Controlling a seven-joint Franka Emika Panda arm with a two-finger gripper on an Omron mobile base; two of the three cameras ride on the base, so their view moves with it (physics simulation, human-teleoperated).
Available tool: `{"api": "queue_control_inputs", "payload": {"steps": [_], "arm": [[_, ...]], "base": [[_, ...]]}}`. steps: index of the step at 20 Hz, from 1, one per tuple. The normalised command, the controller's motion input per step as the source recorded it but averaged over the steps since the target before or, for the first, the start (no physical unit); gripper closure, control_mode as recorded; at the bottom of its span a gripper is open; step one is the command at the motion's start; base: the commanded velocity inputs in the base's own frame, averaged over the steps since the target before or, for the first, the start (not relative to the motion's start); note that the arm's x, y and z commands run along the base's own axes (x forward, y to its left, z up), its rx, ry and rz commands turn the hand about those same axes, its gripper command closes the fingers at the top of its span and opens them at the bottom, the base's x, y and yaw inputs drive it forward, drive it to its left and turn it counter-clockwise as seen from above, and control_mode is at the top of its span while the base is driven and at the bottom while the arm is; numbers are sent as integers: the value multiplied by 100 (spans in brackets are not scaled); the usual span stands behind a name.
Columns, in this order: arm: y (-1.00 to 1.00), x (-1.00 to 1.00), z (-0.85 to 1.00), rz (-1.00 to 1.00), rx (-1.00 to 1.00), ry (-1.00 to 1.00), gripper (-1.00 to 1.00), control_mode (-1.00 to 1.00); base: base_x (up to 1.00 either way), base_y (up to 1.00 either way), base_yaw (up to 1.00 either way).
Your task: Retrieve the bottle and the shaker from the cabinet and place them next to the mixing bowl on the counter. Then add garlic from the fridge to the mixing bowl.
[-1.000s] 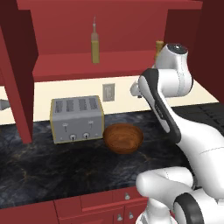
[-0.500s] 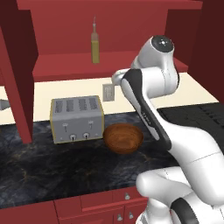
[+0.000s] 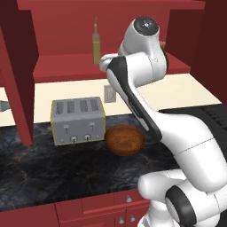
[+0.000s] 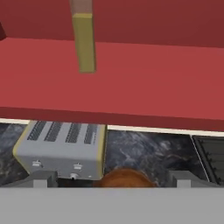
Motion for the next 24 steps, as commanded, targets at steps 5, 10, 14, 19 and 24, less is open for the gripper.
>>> {"api": "queue_control_inputs", "payload": {"steps": [5,10,14,19,24], "arm": [[32,42,0,0,0,-3,-100,-100],[11,44,0,0,0,-4,-100,-100],[0,43,0,0,0,0,-100,-100],[2,33,18,-4,1,-1,-100,-100],[16,42,21,-6,0,-5,-100,-100]], "base": [[0,0,0],[0,0,0],[0,0,0],[0,0,0],[0,0,0]]}}
